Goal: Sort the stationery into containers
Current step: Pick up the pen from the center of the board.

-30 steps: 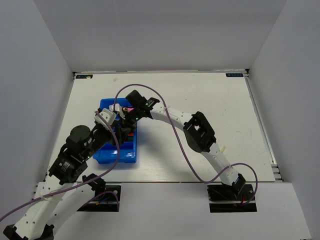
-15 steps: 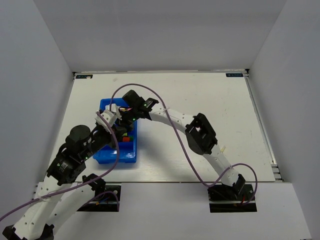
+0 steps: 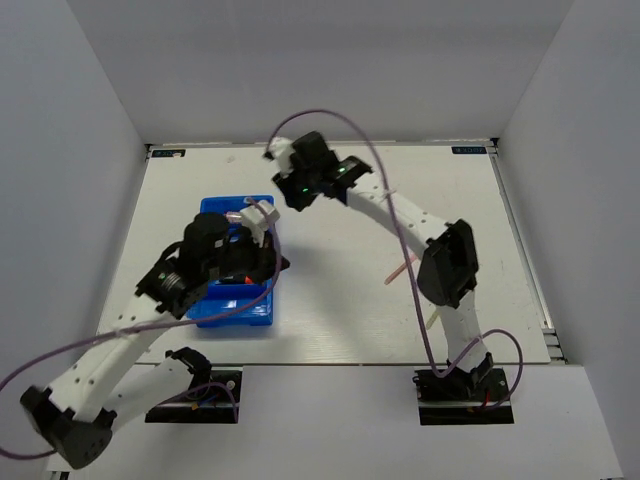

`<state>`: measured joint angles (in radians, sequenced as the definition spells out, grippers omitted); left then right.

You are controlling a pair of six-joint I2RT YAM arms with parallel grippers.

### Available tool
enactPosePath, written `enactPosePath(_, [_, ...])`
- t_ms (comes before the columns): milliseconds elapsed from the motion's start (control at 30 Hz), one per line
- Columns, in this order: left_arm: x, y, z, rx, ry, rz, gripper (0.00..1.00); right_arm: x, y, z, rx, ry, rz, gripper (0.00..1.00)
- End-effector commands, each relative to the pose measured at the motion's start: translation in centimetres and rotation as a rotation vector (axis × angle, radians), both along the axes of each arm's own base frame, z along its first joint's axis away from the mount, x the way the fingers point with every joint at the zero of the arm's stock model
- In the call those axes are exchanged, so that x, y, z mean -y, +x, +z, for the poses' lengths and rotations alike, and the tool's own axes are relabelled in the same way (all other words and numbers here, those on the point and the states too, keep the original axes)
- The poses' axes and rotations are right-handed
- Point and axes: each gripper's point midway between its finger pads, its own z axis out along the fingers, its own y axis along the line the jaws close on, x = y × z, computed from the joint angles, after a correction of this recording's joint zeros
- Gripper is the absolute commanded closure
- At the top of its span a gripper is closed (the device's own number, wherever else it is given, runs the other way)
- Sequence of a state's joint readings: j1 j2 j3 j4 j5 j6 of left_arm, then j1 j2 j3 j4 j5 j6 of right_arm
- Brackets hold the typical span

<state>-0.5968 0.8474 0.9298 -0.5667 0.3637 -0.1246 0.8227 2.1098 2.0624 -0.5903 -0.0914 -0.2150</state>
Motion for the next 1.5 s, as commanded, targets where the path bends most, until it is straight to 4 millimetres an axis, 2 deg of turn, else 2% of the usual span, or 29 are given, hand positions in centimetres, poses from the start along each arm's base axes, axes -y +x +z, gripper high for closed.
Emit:
enactPosePath(0, [2.8,-0.1,-1.2,-0.055,-0.022,-0.079,0.99,11.7,-0.1,-5.1,-0.264,-0.165,-0.266,0.48])
enactPosePath(33, [3.5,0.3,-1.0,-0.034,-0.036,-0.090,0.96,13.6,0.1,-2.2,-0.246,-0.088,-0.303,0.37])
enactPosePath(67, [4.9,0.3,-2.8,-0.067,0.002,-0.126,0.93,15.4,0.3,-2.2,-0.270,-0.070,-0.328,0.22])
enactPosePath(100, [5.4,0.7,-3.6,-0.069,0.021,-0.122,0.86,17.9,-1.0,-4.9,-0.343,-0.102,-0.357,0.18])
enactPosePath(133, [6.5,0.7,-3.3,-0.044,0.027,-0.156,0.80,18.8,-1.6,-1.6,-0.286,-0.036,-0.354,0.18])
enactPosePath(167, [7.9,1.5,-5.6,-0.078,0.083,-0.173,0.74,19.5,-3.4,-2.8,-0.343,-0.024,-0.323,0.18])
enactPosePath(200, [8.7,1.7,-6.5,-0.077,0.118,-0.174,0.72,20.9,-3.2,-2.6,-0.336,-0.002,-0.338,0.20])
enactPosePath(233, [10.5,2.5,-6.4,-0.074,0.130,-0.189,0.70,21.9,-4.7,-0.6,-0.259,0.039,-0.316,0.27])
enactPosePath(267, [11.3,3.1,-8.3,-0.104,0.175,-0.187,0.70,22.9,-6.0,-2.4,-0.282,0.014,-0.324,0.41])
enactPosePath(300, [12.2,3.4,-8.6,-0.094,0.187,-0.178,0.68,24.4,-6.0,-1.0,-0.221,0.044,-0.353,0.79])
enactPosePath(333, [13.1,4.1,-9.8,-0.108,0.208,-0.173,0.65,25.7,-6.9,-3.3,-0.231,-0.005,-0.380,0.97])
enactPosePath(367, [14.0,5.2,-10.6,-0.100,0.225,-0.152,0.62,27.1,-6.9,-1.7,-0.160,0.017,-0.419,1.00])
enactPosePath(400, [15.2,5.6,-10.2,-0.078,0.214,-0.150,0.58,27.8,-7.0,-1.8,-0.147,0.013,-0.442,1.00])
enactPosePath(433, [15.8,6.3,-11.4,-0.086,0.236,-0.130,0.56,29.5,-7.5,-4.0,-0.174,-0.009,-0.483,1.00])
enactPosePath(467, [16.6,6.9,-12.4,-0.103,0.244,-0.123,0.55,30.2,-7.5,-3.2,-0.126,0.011,-0.497,1.00])
enactPosePath(500, [17.9,7.5,-11.6,-0.081,0.218,-0.124,0.55,30.6,-7.6,-3.4,-0.116,0.008,-0.504,0.94])
enactPosePath(533, [18.5,7.7,-12.8,-0.098,0.235,-0.121,0.53,31.7,-7.8,-4.3,-0.120,-0.015,-0.521,0.67])
enactPosePath(567, [19.2,7.8,-14.2,-0.114,0.255,-0.120,0.53,32.2,-8.2,-4.3,-0.126,-0.030,-0.533,0.66])
enactPosePath(600, [20.6,8.7,-12.4,-0.083,0.228,-0.114,0.52,33.0,-8.1,-4.3,-0.118,-0.048,-0.567,0.66])
enactPosePath(633, [22.0,9.3,-12.0,-0.059,0.230,-0.106,0.52,33.8,-8.3,-4.3,-0.122,-0.047,-0.590,0.69])
enactPosePath(667, [22.0,9.2,-13.9,-0.077,0.269,-0.112,0.52,34.0,-8.5,-4.7,-0.132,-0.049,-0.596,0.70])
enactPosePath(700, [22.8,9.7,-13.3,-0.058,0.255,-0.104,0.51,34.2,-8.5,-4.5,-0.127,-0.034,-0.603,0.70])
enactPosePath(767, [24.2,9.9,-14.2,-0.048,0.260,-0.108,0.49,34.5,-8.5,-4.3,-0.117,-0.025,-0.611,0.70])
enactPosePath(833, [25.9,10.1,-13.8,-0.029,0.244,-0.123,0.48,34.7,-8.6,-4.3,-0.122,-0.013,-0.616,0.72])
enactPosePath(900, [26.7,10.3,-15.8,-0.036,0.274,-0.132,0.46,35.1,-8.5,-4.3,-0.122,-0.009,-0.629,0.72])
enactPosePath(933, [27.4,10.6,-15.0,-0.025,0.263,-0.135,0.46,35.2,-8.6,-4.4,-0.126,-0.011,-0.630,0.72])
enactPosePath(1000, [28.1,10.6,-16.1,-0.026,0.280,-0.143,0.46,35.5,-8.5,-4.3,-0.118,-0.008,-0.641,0.72])
enactPosePath(1267, [29.3,9.7,-18.5,0.003,0.332,-0.162,0.46,35.9,-8.6,-3.8,-0.104,0.016,-0.655,0.72])
enactPosePath(1467, [29.0,9.7,-20.4,0.002,0.367,-0.145,0.45,36.0,-8.7,-3.5,-0.102,0.025,-0.656,0.72])
